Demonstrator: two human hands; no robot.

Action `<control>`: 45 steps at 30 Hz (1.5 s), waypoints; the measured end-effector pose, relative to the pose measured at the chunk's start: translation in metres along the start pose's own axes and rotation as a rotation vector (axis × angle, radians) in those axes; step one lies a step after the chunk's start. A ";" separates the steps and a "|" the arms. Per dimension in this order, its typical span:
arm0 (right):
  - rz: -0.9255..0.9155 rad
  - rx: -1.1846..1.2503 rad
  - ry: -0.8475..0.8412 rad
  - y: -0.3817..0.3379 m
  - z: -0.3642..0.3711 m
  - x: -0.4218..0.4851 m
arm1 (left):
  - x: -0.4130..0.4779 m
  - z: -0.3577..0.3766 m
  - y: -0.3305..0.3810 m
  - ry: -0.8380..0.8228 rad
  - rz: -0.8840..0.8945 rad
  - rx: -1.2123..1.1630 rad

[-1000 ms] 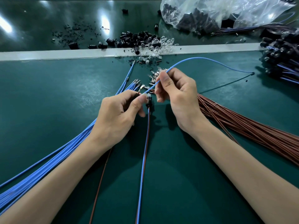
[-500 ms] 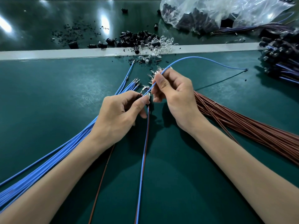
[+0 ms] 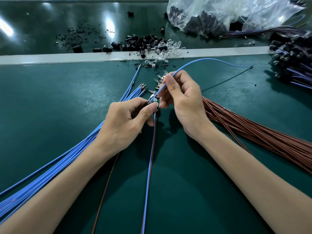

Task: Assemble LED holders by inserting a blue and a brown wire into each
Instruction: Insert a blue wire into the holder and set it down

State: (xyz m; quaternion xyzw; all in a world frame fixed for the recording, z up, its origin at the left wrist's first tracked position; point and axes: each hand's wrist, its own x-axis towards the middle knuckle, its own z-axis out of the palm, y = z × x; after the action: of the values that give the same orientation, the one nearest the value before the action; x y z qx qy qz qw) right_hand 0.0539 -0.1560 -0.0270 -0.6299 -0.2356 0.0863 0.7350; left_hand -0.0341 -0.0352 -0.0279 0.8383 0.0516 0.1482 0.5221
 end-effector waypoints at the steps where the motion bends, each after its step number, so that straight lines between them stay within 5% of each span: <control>1: 0.001 0.003 0.002 0.000 0.000 0.000 | 0.000 0.000 0.000 0.000 -0.001 -0.001; 27: -0.004 -0.164 -0.155 -0.003 0.001 -0.004 | 0.002 -0.001 -0.002 0.003 0.022 0.013; 45: 0.008 -0.030 -0.026 -0.001 -0.002 -0.001 | 0.005 0.000 0.000 0.157 -0.108 -0.108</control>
State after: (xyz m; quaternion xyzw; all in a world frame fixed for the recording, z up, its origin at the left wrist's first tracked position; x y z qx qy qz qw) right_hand 0.0536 -0.1585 -0.0261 -0.6405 -0.2439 0.0941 0.7221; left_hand -0.0291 -0.0341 -0.0267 0.7907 0.1293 0.1876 0.5682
